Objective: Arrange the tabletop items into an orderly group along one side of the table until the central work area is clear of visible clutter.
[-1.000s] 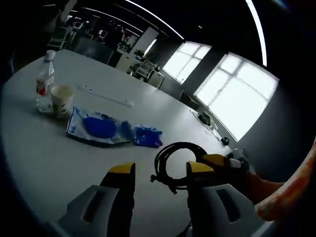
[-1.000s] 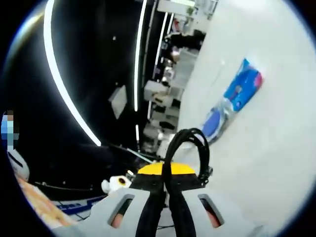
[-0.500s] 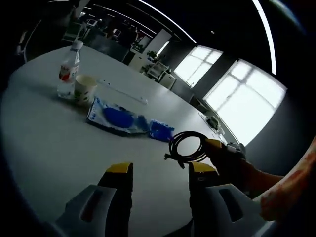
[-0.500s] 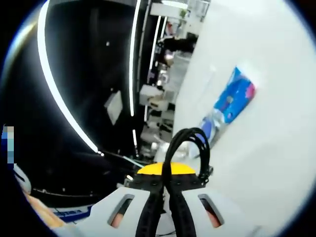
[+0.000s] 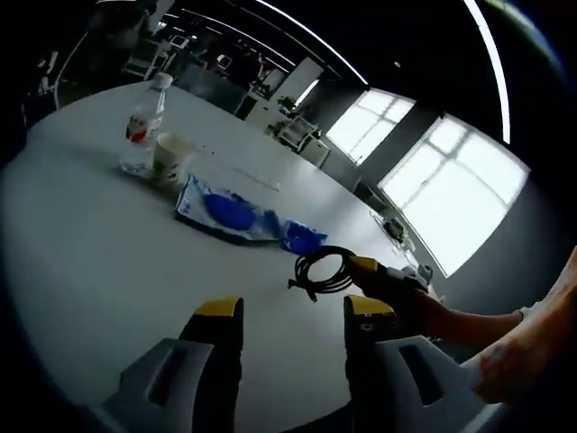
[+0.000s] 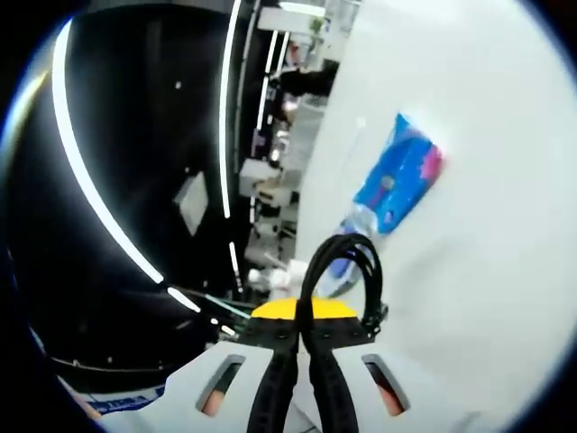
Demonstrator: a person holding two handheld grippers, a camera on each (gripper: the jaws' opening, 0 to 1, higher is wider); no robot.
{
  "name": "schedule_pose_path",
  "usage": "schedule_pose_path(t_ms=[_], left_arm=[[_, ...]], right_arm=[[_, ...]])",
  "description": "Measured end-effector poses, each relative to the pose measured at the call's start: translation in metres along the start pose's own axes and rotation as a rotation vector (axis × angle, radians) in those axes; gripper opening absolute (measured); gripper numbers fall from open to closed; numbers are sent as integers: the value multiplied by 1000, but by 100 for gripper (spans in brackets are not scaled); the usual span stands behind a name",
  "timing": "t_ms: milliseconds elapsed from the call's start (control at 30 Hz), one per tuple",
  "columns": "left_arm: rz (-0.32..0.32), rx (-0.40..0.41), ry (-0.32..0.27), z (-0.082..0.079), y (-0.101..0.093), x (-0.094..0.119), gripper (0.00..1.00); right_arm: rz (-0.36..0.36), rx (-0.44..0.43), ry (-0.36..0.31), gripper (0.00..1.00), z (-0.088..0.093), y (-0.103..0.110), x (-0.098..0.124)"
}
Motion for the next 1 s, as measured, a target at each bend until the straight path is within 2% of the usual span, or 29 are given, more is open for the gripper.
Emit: schedule_pose_path(t_ms=[167, 333, 500, 600, 667, 933, 1000], left_arm=[[2, 2, 2, 0, 1, 1, 43], [13, 4, 4, -2, 1, -1, 43], [23, 6, 4, -3, 1, -4, 42], [24, 9, 16, 0, 1, -5, 42], [26, 12, 19, 1, 1, -6, 42], [10, 24, 29, 7, 10, 0, 42], [6, 28, 30, 8, 12, 2, 42]], right_arm=[[9, -28, -20, 0, -2, -8, 3], [155, 21, -21, 0, 1, -33, 7], [234, 14, -51, 1, 1, -46, 8], [342, 40, -71, 2, 1, -61, 8], [334, 34, -75, 2, 3, -59, 7], [376, 59, -84, 4, 2, -65, 6], [398, 93, -83, 5, 2, -68, 7]])
Point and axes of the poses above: the point that each gripper's makers call its tool centre point, and the gripper's own axes: x roughly backward along the fingers, y roughly to its left, z roughly out of its underside, the point moved 4 cm from there along x, roughly backward along the fingers, and after that the axes turned 14 degrees about z, right-handed, at the moved point
